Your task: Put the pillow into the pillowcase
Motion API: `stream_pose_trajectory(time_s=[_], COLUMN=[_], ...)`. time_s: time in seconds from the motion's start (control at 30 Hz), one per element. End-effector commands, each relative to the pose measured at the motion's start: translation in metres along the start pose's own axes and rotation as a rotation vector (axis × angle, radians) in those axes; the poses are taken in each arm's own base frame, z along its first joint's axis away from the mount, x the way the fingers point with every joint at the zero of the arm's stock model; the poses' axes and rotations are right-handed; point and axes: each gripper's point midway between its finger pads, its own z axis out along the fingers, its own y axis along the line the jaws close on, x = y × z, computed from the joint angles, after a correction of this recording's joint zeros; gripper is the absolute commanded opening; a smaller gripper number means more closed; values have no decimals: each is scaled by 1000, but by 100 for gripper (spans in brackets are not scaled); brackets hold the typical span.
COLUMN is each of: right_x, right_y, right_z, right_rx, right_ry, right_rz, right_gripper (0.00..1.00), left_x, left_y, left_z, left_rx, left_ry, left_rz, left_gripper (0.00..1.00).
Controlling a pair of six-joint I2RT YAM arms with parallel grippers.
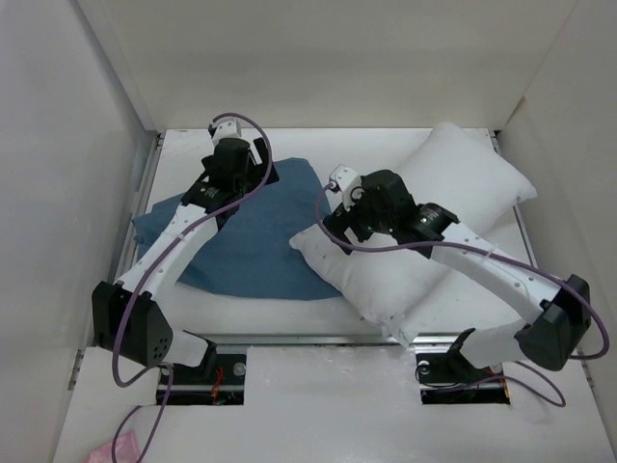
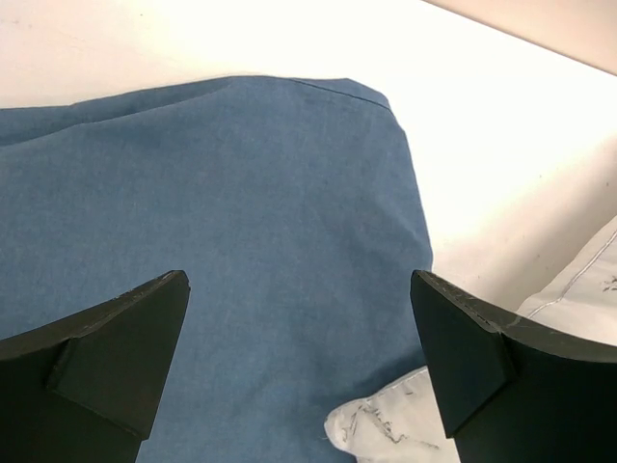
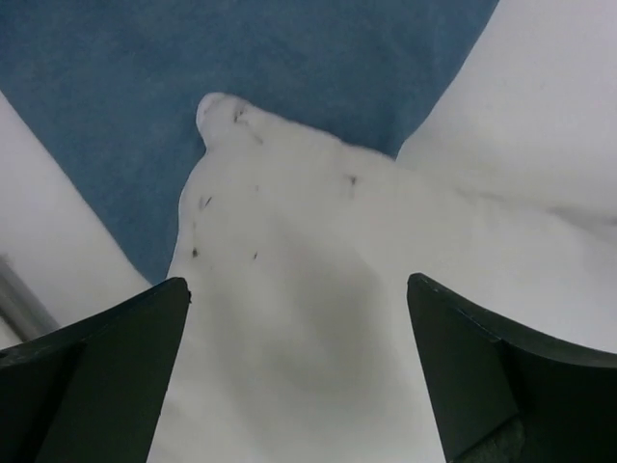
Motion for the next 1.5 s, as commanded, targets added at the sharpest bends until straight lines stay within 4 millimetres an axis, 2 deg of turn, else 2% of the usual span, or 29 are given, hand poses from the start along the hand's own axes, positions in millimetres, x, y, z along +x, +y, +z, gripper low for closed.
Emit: stream_pose_trajectory(time_s=[0.0, 0.1, 0.13, 0.2, 0.27, 0.33, 0.4, 0.43, 0.5, 0.53, 0.57, 0.6, 0.63, 0.67, 0.7, 0.73, 0.77, 0.83, 0.87, 0.9, 0.97, 1.03, 1.1, 1.17, 1.2, 1.23, 1.3, 1.4, 1.47], right_x=[-9, 13, 18, 45, 56, 78, 89, 98, 106, 102, 98, 91, 82, 71, 51, 43, 21, -5, -18, -35, -55, -67, -77, -78, -85, -85, -90, -93, -97], right_y=[13, 17, 15, 11, 11, 7, -1, 0, -6, -11, -16, -21, -38, -49, -61, -84, -99, -122, -138, -145, -159, -164, -182, -195, -205, -209, -214, -221, -235], right_z=[-31, -33, -31, -15, 1, 24, 39, 52, 60, 64, 66, 66, 63, 55, 48, 36, 14, -11, -25, -43, -65, -73, -90, -91, -102, -99, -99, -96, -105], right_rx=[6, 4, 16, 53, 51, 84, 137, 136, 171, 200, 226, 252, 325, 367, 408, 463, 493, 515, 508, 513, 522, 523, 564, 585, 588, 580, 553, 536, 558], right_ry=[-80, -22, -2, 81, 100, 175, 208, 233, 268, 263, 254, 234, 208, 167, 96, 56, -20, -140, -196, -269, -346, -378, -418, -430, -463, -463, -479, -488, -508], right_rz=[166, 179, 180, 181, 163, 160, 166, 165, 159, 169, 167, 166, 181, 200, 238, 281, 316, 371, 396, 417, 438, 438, 450, 496, 510, 522, 545, 553, 557], right_gripper=[100, 100, 100, 100, 100, 100, 94, 86, 70, 58, 36, 21, 7, 0, 0, 0, 0, 0, 0, 0, 0, 0, 0, 0, 0, 0, 0, 0, 0], left_x=[-20, -11, -14, -3, -4, -6, -8, -13, -18, -24, -24, -24, -27, -29, -29, -29, -29, -22, -10, -6, 6, 25, 36, 51, 55, 63, 68, 87, 107], left_y=[-9, -4, -3, 4, 6, 6, 5, 4, 6, 7, 7, 9, 8, 8, 8, 8, 8, 8, 8, -2, -14, -39, -51, -75, -77, -83, -84, -99, -112], left_z=[-11, -11, -14, -11, -13, -15, -22, -23, -27, -32, -32, -32, -35, -37, -37, -37, -37, -30, -18, -16, -5, 16, 31, 51, 58, 70, 82, 97, 103], left_rx=[36, 26, 23, -1, -13, -14, -12, -14, -23, -28, -28, -36, -31, -32, -32, -32, -32, -56, -80, -72, -71, -48, -33, -4, -12, -33, -55, -40, -26], left_ry=[-59, -42, -55, -31, -38, -35, -45, -58, -70, -84, -84, -89, -97, -97, -97, -97, -97, -87, -58, -46, -17, 37, 78, 125, 137, 159, 169, 210, 238], left_rz=[-8, -13, -16, -18, -27, -26, -25, -29, -31, -26, -26, -14, -17, -8, -8, -8, -8, 8, 27, 46, 75, 115, 132, 143, 150, 156, 166, 191, 234], left_gripper=[100, 100, 100, 100, 100, 100, 100, 100, 100, 100, 100, 100, 100, 100, 100, 100, 100, 100, 100, 100, 100, 100, 100, 100, 100, 100, 100, 100, 100])
